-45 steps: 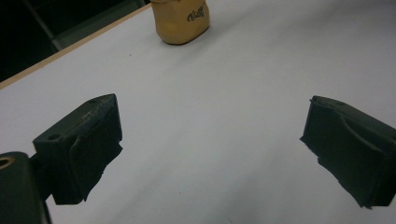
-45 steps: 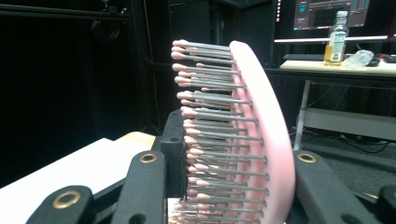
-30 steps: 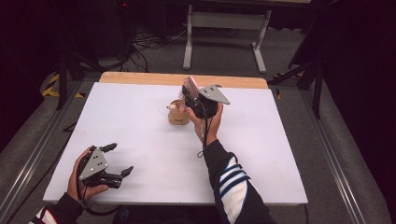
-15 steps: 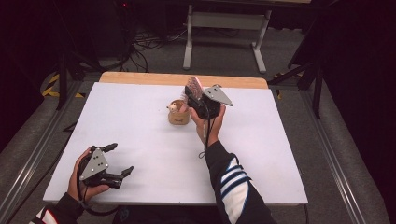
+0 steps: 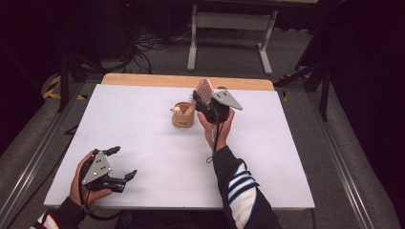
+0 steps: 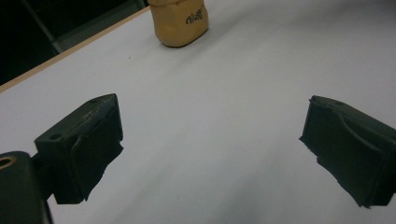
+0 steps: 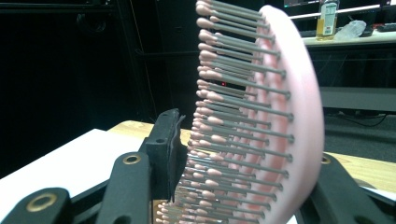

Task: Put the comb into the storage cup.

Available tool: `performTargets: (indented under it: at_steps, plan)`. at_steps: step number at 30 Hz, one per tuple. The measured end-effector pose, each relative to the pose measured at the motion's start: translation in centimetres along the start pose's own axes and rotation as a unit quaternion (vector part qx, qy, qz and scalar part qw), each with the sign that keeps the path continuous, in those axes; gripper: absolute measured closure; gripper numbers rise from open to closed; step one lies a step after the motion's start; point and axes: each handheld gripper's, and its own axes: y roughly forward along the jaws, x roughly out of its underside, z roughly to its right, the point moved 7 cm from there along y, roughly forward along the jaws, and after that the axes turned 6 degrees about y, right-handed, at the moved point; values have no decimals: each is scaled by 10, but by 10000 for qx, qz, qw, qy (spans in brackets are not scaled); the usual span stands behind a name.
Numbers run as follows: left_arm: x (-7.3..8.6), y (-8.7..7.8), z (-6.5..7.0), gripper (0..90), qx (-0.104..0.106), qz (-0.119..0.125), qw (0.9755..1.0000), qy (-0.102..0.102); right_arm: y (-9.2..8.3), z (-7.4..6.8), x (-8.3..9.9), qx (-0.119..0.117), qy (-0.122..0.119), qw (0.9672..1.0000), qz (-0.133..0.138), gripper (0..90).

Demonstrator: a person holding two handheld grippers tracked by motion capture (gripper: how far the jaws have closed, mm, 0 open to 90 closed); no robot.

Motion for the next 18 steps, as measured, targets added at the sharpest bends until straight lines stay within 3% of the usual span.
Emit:
performTargets:
  at_steps: [9,11,18]
  plan:
    - [0,1,1,61,8,-29,10000,8,-5,11,1,95,-8,9999,-64,473]
    - [0,0,1,62,9,-19,10000,-1,-8,14,-1,211,-98,9997,14,458]
    - [0,0,-1,62,-21,-11,10000,-6,-14,23,-4,271,-74,9996,55,459]
